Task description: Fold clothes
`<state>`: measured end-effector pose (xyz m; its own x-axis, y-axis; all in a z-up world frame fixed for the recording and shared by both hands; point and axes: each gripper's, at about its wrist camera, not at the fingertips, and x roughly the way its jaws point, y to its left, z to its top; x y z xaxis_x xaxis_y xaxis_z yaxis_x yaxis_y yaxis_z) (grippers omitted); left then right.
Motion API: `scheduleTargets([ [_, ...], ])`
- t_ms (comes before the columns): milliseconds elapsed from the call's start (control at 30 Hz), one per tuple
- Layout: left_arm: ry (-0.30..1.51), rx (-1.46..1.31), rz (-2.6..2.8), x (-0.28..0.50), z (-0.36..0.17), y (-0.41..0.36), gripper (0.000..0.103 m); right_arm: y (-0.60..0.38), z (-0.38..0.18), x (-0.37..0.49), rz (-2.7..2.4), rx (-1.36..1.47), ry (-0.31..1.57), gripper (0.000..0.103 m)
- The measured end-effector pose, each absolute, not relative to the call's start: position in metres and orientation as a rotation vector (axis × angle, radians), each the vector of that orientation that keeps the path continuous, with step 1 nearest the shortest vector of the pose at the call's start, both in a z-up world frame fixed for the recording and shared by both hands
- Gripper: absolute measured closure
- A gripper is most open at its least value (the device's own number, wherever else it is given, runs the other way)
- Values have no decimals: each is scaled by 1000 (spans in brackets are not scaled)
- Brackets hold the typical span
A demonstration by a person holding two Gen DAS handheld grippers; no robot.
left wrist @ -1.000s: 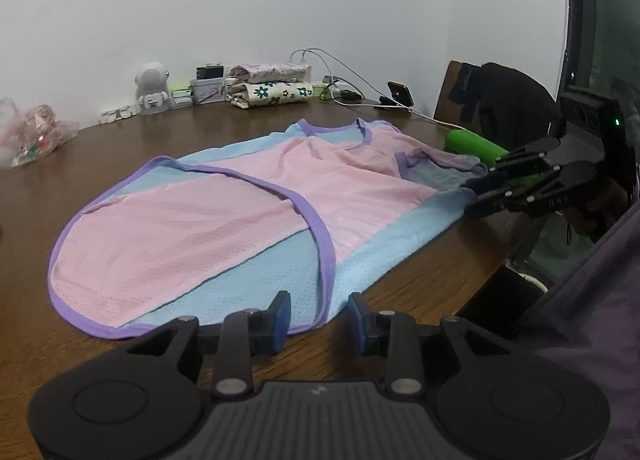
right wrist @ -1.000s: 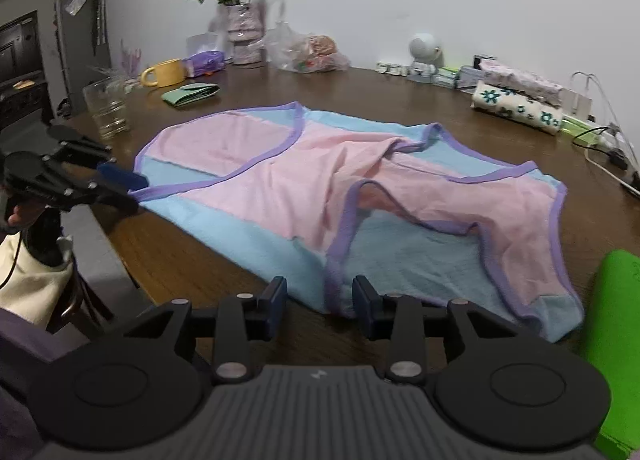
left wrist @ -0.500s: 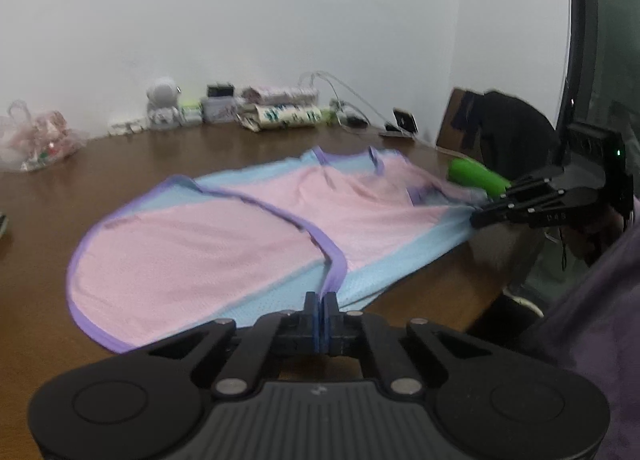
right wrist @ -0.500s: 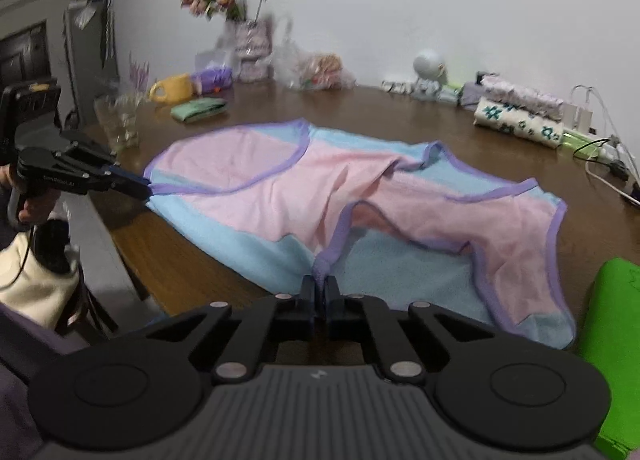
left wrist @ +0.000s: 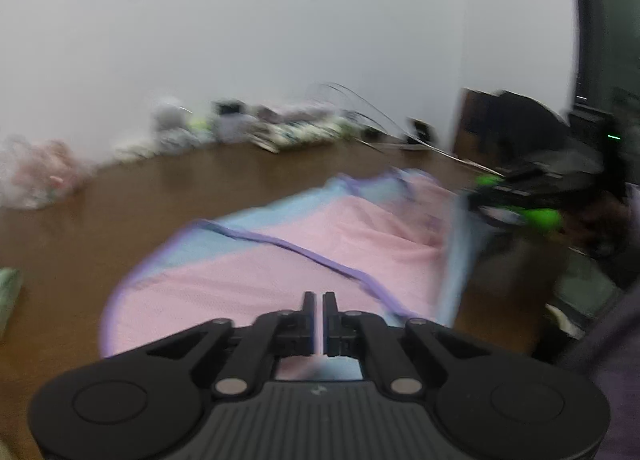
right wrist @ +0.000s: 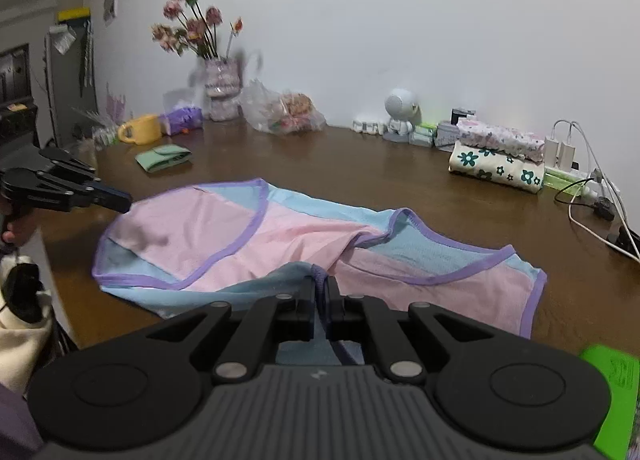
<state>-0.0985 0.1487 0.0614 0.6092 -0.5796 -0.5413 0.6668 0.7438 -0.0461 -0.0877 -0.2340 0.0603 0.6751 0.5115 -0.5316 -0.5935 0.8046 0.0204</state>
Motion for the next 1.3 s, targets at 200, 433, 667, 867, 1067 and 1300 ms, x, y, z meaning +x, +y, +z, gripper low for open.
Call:
scheduleTargets([
  [200, 573, 158, -864, -120, 41, 122, 73, -230, 51, -83, 611, -136, 575, 99],
  [433, 634, 206, -795, -118, 27, 111, 72, -231, 45, -90, 608, -115, 582, 98],
  [667, 632, 222, -742, -121, 26, 111, 67, -237, 48, -98, 592, -104, 564, 97],
  [867, 649, 250, -712, -120, 23, 102, 66, -245, 46, -97, 586, -82, 550, 96],
  [1067, 651, 282, -703, -121, 25, 94, 65, -251, 44, -95, 595, -58, 537, 95],
  [1300, 650, 291, -687, -122, 24, 88, 60, -256, 43, -98, 593, -49, 532, 95],
])
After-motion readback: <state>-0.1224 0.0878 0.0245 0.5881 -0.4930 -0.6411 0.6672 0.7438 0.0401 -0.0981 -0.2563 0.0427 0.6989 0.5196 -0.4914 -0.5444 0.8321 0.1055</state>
